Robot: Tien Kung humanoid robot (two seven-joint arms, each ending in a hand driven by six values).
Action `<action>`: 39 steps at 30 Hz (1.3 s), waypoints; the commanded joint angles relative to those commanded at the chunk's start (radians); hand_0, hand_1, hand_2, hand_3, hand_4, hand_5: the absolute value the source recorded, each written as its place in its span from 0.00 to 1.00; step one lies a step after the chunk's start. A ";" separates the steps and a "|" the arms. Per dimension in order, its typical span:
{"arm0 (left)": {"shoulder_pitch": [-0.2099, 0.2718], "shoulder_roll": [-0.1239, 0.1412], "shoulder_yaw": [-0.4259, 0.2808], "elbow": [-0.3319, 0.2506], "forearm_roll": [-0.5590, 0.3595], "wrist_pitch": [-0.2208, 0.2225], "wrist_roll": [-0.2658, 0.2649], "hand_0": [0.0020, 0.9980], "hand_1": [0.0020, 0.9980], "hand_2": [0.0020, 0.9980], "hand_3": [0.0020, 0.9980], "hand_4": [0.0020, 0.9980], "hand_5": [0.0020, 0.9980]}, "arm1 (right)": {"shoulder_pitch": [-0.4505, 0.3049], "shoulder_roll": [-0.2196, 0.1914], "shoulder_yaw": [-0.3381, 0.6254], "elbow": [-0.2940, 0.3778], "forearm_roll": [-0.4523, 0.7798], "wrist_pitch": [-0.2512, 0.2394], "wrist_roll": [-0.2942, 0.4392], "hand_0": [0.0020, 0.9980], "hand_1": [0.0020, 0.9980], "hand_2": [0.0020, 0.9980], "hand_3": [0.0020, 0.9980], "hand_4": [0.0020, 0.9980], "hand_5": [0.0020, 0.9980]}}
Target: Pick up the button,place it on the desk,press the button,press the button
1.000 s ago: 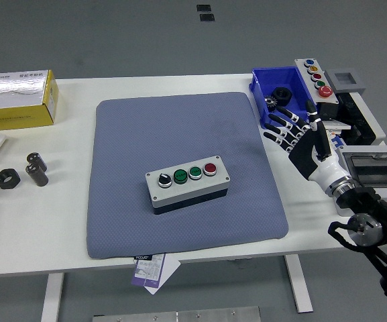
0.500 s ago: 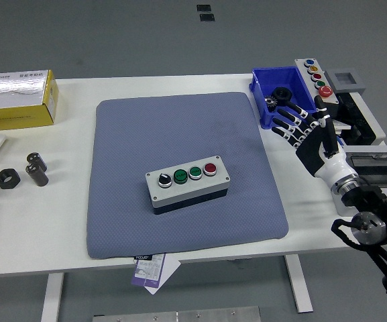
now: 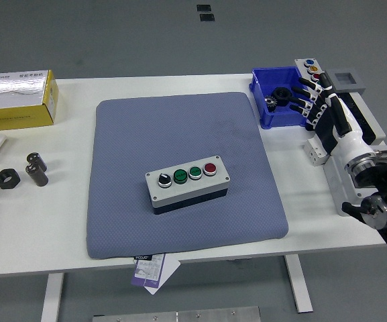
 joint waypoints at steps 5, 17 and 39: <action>0.006 -0.003 0.034 0.004 -0.036 -0.002 0.002 0.63 0.52 0.52 0.71 0.77 0.19 | 0.102 -0.027 -0.093 0.071 -0.183 -0.019 -0.111 0.80 0.75 0.80 0.81 0.99 0.62; -0.001 0.001 0.046 0.005 -0.042 0.001 0.002 0.63 0.52 0.52 0.71 0.76 0.19 | 0.379 0.039 -0.376 0.097 -0.647 0.121 -0.383 0.98 0.96 1.00 1.00 1.00 0.37; -0.006 0.004 0.081 0.006 -0.070 0.003 0.003 0.63 0.52 0.52 0.70 0.75 0.18 | 0.500 0.095 -0.696 0.060 -1.021 0.276 -0.592 1.00 1.00 1.00 1.00 0.99 0.18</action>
